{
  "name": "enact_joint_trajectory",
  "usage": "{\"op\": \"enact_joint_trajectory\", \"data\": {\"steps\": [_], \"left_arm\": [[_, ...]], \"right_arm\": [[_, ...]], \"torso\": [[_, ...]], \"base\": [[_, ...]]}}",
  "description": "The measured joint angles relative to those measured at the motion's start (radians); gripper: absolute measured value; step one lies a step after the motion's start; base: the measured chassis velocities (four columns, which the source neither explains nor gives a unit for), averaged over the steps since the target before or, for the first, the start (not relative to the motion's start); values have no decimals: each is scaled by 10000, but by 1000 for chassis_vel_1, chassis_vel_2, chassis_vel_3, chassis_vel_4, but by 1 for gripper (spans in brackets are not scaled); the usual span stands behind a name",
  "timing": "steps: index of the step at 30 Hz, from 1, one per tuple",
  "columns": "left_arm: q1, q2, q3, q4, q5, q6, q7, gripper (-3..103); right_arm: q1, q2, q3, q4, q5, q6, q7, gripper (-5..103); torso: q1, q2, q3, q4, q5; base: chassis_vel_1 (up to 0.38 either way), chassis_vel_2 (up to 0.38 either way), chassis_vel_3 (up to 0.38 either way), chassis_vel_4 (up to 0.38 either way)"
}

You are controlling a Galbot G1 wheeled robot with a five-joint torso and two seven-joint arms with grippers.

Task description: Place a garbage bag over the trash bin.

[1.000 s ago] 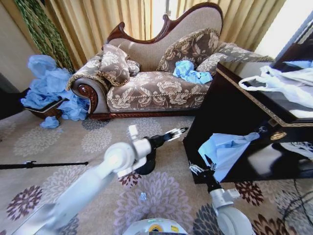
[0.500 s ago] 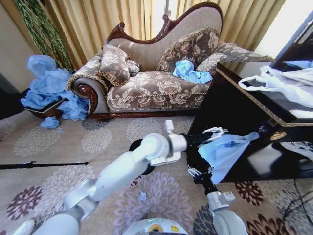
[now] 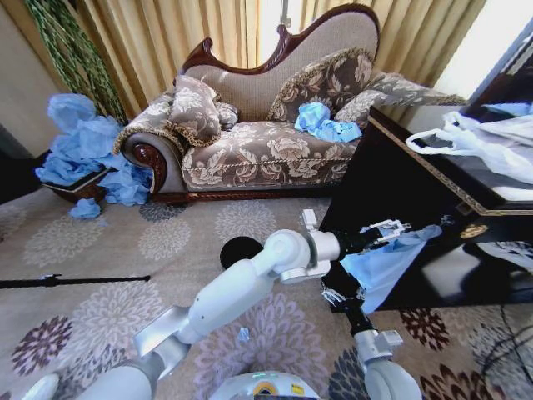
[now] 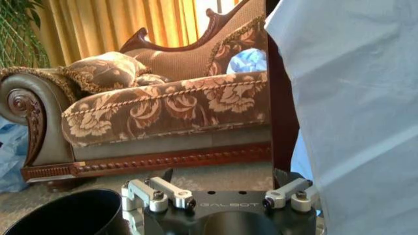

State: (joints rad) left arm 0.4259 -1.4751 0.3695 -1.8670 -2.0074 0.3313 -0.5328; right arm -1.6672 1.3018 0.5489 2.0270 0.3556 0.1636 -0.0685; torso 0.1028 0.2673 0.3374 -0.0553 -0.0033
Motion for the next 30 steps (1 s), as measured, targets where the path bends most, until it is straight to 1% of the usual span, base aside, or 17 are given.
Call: {"op": "enact_joint_trajectory", "data": {"steps": [2, 3, 6, 8, 9, 10, 11, 13, 14, 15, 16, 18, 19, 20, 21, 26, 30], "left_arm": [[63, -184, 22, 215, 160, -10, 29, 68], [63, -184, 22, 215, 160, -10, 29, 68], [160, -388, 32, 448, 320, -7, 109, 51], [186, -428, 38, 486, 355, -5, 121, 51], [201, -454, 50, 515, 377, 1, 135, 40], [213, -477, 58, 573, 391, 27, 195, 34], [213, -477, 58, 573, 391, 27, 195, 34], [227, -548, 60, 754, 430, 107, 370, 24], [227, -548, 60, 754, 430, 107, 370, 24], [242, -607, 55, 841, 447, 136, 426, 19], [259, -685, 53, 932, 478, 149, 458, 19], [292, -792, 57, 1026, 505, 155, 475, 8], [292, -792, 57, 1026, 505, 155, 475, 8], [309, -842, 74, 1069, 517, 162, 480, 3], [316, -861, 88, 1090, 529, 166, 484, 1], [335, -1016, 144, 1220, 643, 149, 489, 0], [309, -1038, 166, 1219, 672, 50, 285, 0]], "right_arm": [[-7, 45, -5, -9, 3, 74, -24, 100], [-7, 45, -5, -9, 3, 74, -24, 100], [-7, 114, -75, -70, -12, 162, -107, 100], [-10, 127, -103, -80, -23, 187, -124, 100], [-14, 135, -132, -81, -28, 205, -148, 100], [-16, 141, -151, -82, -30, 222, -192, 100], [-16, 141, -151, -82, -30, 222, -192, 100], [-3, 145, -180, -89, -31, 274, -249, 100], [-3, 145, -180, -89, -31, 274, -249, 100], [1, 146, -187, -95, -30, 284, -265, 100], [1, 146, -195, -112, -30, 305, -288, 100], [-2, 146, -204, -144, -28, 374, -309, 100], [-2, 146, -204, -144, -28, 374, -309, 100], [-7, 151, -206, -155, -25, 397, -318, 100], [-11, 154, -206, -158, -24, 407, -328, 100], [-59, 146, -194, -145, -23, 431, -367, 100], [-94, 139, -141, -104, -11, 444, -393, 100]], "torso": [[0, 0, 0, 1, 0], [0, 0, 0, 1, 0], [0, 0, 0, 1, 0], [0, 0, 0, 1, 0], [0, 0, 0, 1, 0], [0, 0, 0, 1, 0], [0, 0, 0, 1, 0], [0, 0, 0, 2, 0], [0, 0, 0, 2, 0], [0, 1, 0, 2, 0], [0, 2, 0, 1, 0], [0, 2, 0, 1, 0], [0, 2, 0, 1, 0], [0, 2, 0, 1, 0], [0, 2, 0, 1, 0], [0, 2, 0, 0, 0], [0, 2, 0, 2, 0]], "base": [[0, 0, 0, 0], [0, 0, 0, 0], [0, 0, 0, 0], [0, 0, 0, 0], [0, 0, 0, 0], [0, 0, 0, 0], [0, 0, 0, 0], [0, 0, 0, 0], [0, 0, 0, 0], [0, 0, 0, 0], [0, 0, 0, 0], [0, 0, 0, 0], [0, 0, 0, 0], [0, 0, 0, 0], [0, 0, 0, 0], [0, 0, 0, 0], [0, 0, 0, 0]]}}
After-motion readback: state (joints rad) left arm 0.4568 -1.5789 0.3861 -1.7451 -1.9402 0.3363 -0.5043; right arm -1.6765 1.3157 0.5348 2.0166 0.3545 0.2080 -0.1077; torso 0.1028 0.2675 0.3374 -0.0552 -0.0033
